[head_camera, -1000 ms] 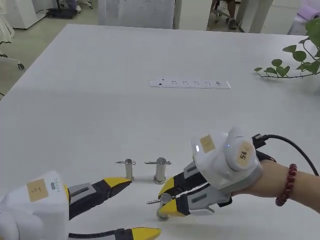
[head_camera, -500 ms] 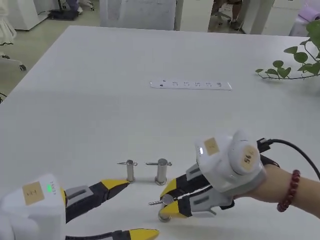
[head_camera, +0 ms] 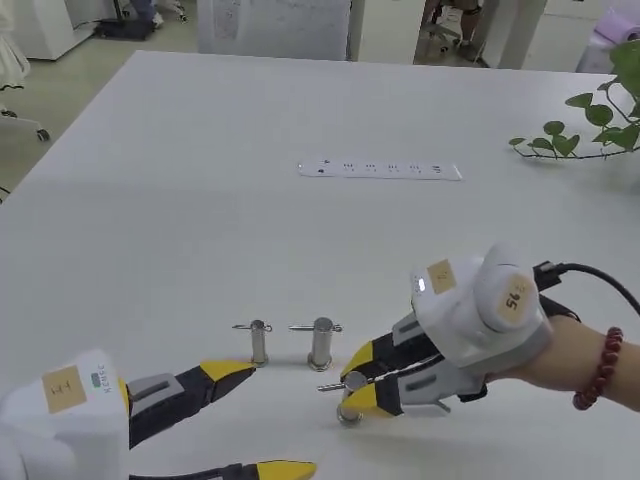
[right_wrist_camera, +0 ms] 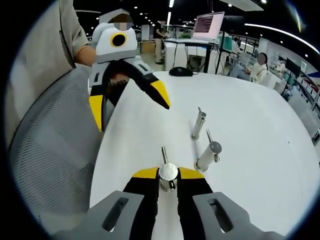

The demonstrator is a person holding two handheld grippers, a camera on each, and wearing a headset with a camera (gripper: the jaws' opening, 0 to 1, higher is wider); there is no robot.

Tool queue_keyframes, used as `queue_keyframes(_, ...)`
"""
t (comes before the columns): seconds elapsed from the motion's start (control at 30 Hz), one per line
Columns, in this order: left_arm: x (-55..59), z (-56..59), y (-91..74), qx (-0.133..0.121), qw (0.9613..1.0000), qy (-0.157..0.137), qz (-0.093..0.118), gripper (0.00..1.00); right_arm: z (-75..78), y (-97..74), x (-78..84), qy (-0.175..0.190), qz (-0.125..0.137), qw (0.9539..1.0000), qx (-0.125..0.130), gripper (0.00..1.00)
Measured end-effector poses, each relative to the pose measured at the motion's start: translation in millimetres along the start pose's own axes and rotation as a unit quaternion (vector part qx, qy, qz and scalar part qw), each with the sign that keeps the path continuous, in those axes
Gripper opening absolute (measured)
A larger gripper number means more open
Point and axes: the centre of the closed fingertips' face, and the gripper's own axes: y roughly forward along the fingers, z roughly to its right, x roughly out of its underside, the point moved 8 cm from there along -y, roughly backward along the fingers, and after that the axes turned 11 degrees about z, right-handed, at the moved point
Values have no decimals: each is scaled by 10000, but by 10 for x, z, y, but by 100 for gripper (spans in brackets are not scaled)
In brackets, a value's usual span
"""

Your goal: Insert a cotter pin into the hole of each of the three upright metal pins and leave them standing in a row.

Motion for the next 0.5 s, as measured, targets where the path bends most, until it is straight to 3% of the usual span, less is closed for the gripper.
queue_keyframes(0.5, 1, -13, -7, -46, 10000, -32, 2, 58, 325, -158, 107, 53, -164, 9992, 360, 13)
